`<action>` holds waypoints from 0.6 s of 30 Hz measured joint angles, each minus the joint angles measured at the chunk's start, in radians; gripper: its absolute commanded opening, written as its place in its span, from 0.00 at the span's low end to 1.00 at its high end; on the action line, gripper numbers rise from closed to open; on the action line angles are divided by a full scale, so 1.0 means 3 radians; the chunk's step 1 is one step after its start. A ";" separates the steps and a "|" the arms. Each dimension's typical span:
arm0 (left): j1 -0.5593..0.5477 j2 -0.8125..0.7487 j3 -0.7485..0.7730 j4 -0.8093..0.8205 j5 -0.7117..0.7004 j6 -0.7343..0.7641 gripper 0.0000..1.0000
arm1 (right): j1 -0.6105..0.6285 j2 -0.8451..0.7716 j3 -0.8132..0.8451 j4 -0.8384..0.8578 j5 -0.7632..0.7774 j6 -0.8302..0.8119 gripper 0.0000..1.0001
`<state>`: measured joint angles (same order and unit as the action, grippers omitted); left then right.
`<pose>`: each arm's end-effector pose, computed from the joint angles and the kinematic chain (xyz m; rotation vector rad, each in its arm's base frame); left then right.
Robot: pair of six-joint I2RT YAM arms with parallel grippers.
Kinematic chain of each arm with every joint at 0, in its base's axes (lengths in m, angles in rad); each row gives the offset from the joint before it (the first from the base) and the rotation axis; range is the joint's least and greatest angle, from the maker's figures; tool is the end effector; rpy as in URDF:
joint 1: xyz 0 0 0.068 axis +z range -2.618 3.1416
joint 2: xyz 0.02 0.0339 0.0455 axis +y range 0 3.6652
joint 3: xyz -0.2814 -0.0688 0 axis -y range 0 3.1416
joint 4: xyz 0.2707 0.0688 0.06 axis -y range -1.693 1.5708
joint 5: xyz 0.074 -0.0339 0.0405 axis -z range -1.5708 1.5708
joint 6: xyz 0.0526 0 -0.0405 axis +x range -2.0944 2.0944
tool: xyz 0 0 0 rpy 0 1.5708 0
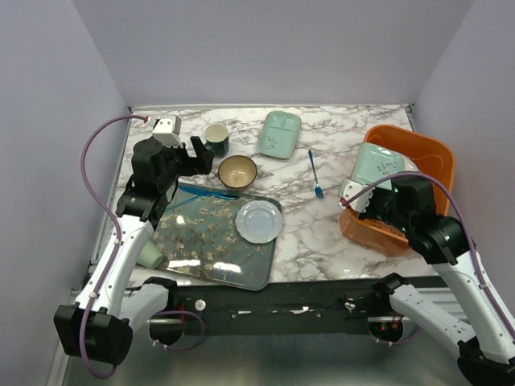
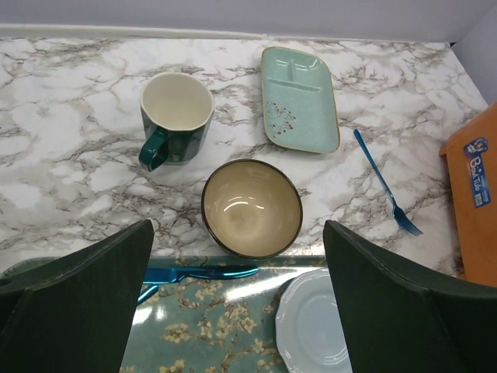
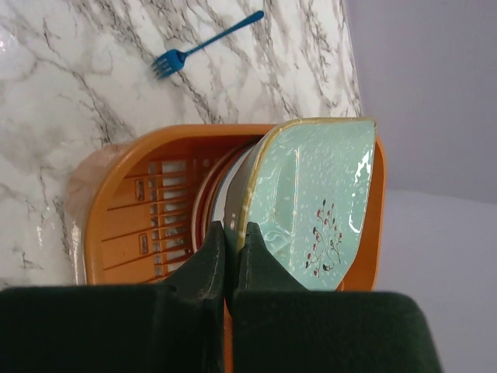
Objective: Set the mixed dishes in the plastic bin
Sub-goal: Place the plate in the plastic bin.
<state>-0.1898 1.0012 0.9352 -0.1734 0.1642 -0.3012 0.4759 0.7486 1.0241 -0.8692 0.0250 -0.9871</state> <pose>0.2582 -0.0584 0.3626 0.0162 1.8349 -0.4956 0.1454 0.0735 0.3656 -1.4467 1.6334 -0.3196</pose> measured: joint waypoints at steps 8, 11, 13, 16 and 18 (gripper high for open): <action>0.0000 -0.0131 -0.0015 0.0050 -0.0020 0.0043 0.99 | -0.0205 -0.0189 -0.0352 -0.0037 -0.0004 -0.0112 0.01; 0.0000 -0.0131 -0.0024 0.0048 -0.0023 0.0056 0.99 | -0.0267 -0.0179 -0.0486 -0.0052 -0.0001 -0.0146 0.00; 0.0000 -0.0131 -0.0029 0.0048 -0.0024 0.0061 0.99 | -0.0323 -0.0177 -0.0538 -0.0050 -0.0003 -0.0182 0.01; 0.0000 -0.0131 -0.0033 0.0048 -0.0024 0.0069 0.99 | -0.0465 -0.0144 -0.0559 -0.0043 -0.0014 -0.0231 0.01; 0.0000 -0.0131 -0.0033 0.0048 -0.0024 0.0070 0.99 | -0.0586 -0.0114 -0.0571 -0.0003 -0.0037 -0.0272 0.01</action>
<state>-0.1898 0.9619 0.9253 -0.1589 0.1570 -0.2802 0.3000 0.7143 0.8528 -0.8700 0.0139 -1.0687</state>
